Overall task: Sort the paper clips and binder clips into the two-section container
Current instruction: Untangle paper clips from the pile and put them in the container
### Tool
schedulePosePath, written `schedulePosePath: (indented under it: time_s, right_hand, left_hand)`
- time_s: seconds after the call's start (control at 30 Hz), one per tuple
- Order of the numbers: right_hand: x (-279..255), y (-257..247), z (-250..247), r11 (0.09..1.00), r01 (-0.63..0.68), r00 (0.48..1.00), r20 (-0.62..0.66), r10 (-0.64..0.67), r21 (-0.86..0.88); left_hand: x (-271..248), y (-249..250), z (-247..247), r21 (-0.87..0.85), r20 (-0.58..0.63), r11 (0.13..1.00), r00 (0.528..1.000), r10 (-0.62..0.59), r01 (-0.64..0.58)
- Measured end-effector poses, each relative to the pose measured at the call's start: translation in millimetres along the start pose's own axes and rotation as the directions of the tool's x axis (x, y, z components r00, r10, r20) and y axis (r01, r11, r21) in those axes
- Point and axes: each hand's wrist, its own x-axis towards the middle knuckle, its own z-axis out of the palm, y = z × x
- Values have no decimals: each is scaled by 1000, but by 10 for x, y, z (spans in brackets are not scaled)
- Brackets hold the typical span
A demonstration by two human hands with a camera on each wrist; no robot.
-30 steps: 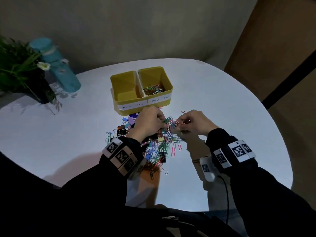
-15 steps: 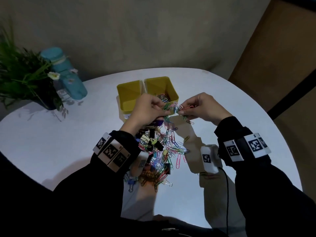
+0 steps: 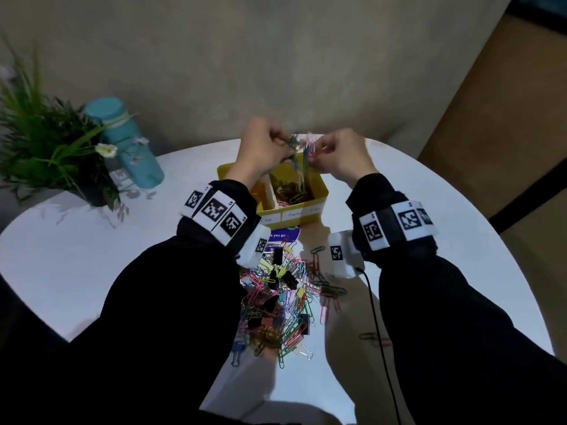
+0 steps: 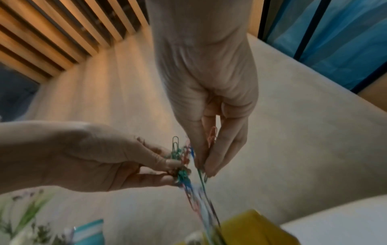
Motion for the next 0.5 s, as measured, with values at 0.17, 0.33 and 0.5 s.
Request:
schedulePosePath:
  time_s: [0.17, 0.33, 0.5]
  right_hand:
    - [75, 53, 137, 956, -97, 962, 221, 162, -278]
    - [13, 69, 20, 978, -150, 964, 199, 177, -142]
    - [-214, 359, -293, 979, -180, 983, 65, 174, 95]
  left_hand:
    - [58, -217, 159, 187, 84, 974, 986, -144, 126]
    - [-51, -251, 155, 138, 49, 987, 994, -95, 87]
    - [-450, -247, 85, -5, 207, 998, 976, -62, 64]
